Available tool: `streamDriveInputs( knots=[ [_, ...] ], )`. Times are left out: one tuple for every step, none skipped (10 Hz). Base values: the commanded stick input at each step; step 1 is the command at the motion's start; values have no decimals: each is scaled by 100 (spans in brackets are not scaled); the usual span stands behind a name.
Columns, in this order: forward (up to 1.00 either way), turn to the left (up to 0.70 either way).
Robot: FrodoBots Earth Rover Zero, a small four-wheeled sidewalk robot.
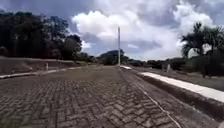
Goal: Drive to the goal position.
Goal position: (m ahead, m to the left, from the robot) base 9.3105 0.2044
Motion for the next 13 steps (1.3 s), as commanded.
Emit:
streamDriveInputs(
  knots=[
    [100, 0],
    [100, 0],
    [100, 0],
    [100, 0],
    [100, 0],
    [100, 0],
    [100, 0],
    [100, 0],
    [100, 0],
    [100, 0],
    [100, 0],
    [100, 0],
    [100, 0]
  ],
)
